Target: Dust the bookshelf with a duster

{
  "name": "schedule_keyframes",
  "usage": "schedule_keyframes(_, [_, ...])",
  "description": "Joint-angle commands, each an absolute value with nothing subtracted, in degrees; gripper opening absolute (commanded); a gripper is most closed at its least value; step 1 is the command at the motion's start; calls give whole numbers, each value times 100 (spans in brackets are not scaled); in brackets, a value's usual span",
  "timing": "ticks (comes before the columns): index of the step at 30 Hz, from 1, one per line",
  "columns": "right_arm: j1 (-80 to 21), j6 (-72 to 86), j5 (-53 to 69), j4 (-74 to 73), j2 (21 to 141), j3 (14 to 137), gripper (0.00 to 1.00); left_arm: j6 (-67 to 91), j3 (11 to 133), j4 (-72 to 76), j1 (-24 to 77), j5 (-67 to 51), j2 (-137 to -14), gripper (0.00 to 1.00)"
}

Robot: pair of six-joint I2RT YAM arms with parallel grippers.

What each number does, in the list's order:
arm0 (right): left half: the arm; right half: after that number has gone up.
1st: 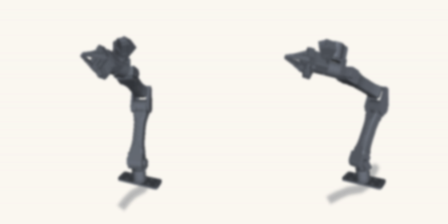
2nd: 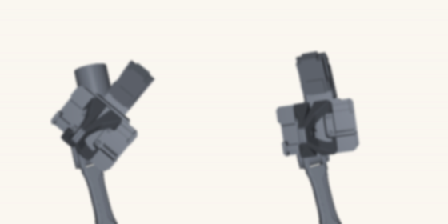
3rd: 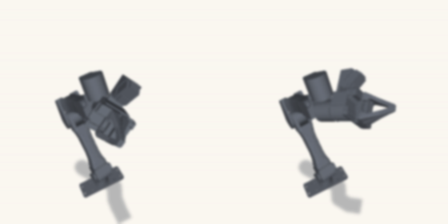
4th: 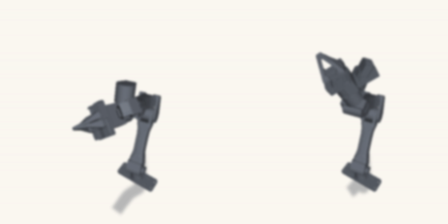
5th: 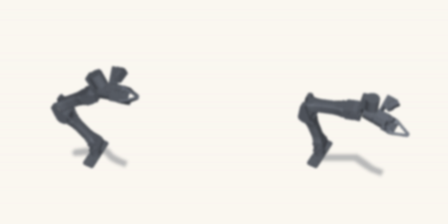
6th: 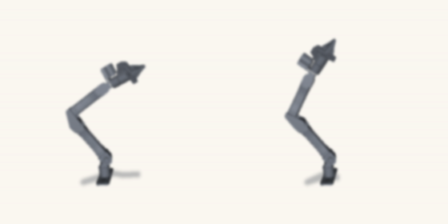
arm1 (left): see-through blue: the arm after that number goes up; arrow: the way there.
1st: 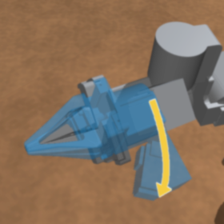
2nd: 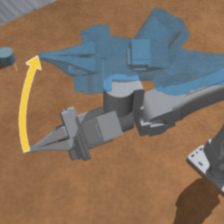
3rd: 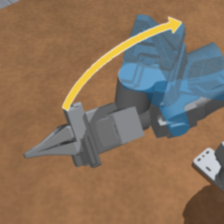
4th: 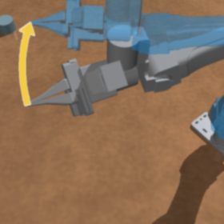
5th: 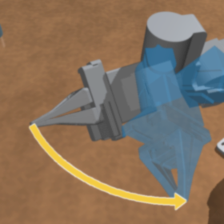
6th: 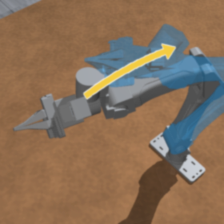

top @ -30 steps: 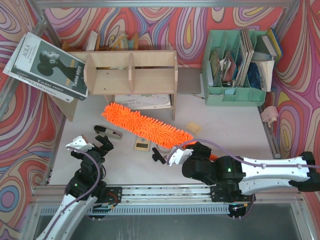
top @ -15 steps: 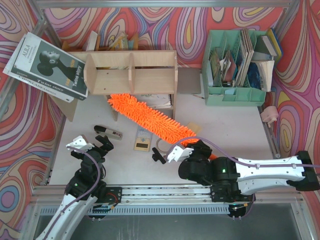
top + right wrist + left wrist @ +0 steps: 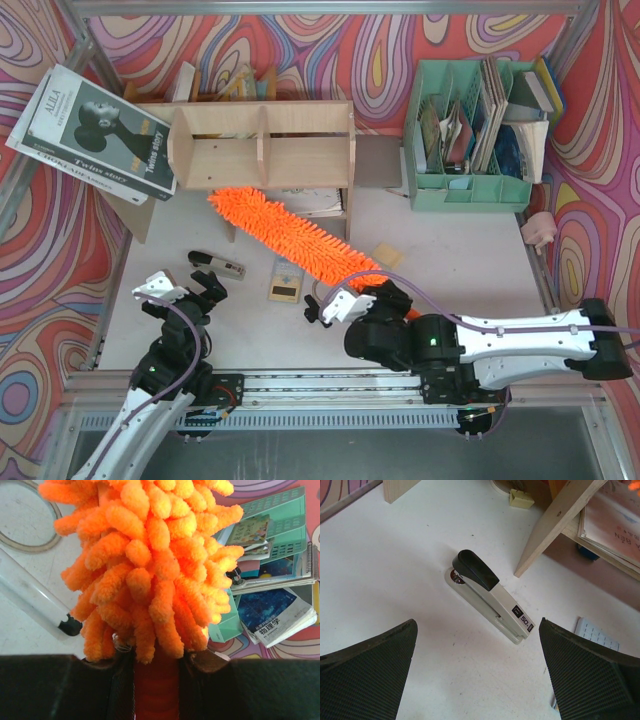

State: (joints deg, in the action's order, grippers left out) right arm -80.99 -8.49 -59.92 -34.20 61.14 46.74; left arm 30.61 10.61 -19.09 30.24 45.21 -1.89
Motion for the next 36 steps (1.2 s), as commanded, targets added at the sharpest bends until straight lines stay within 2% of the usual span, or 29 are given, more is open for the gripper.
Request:
schedule_keyframes(1, [-8075, -460, -6097, -2994, 6422, 5149, 0, 3023, 960, -1791, 3032, 4535, -168, 98])
schedule_keyframes(11, [-7999, 1264, -5937, -4246, 7100, 5784, 0, 3028, 958, -1810, 3033, 4543, -155, 98])
schedule_keyframes(24, [-7989, 5279, -5913, -7281, 8449, 7009, 0, 3030, 966, -1810, 3033, 4544, -163, 98])
schedule_keyframes(36, [-8365, 7725, -6308, -7378, 8991, 7837, 0, 3032, 960, -1818, 3034, 4553, -146, 98])
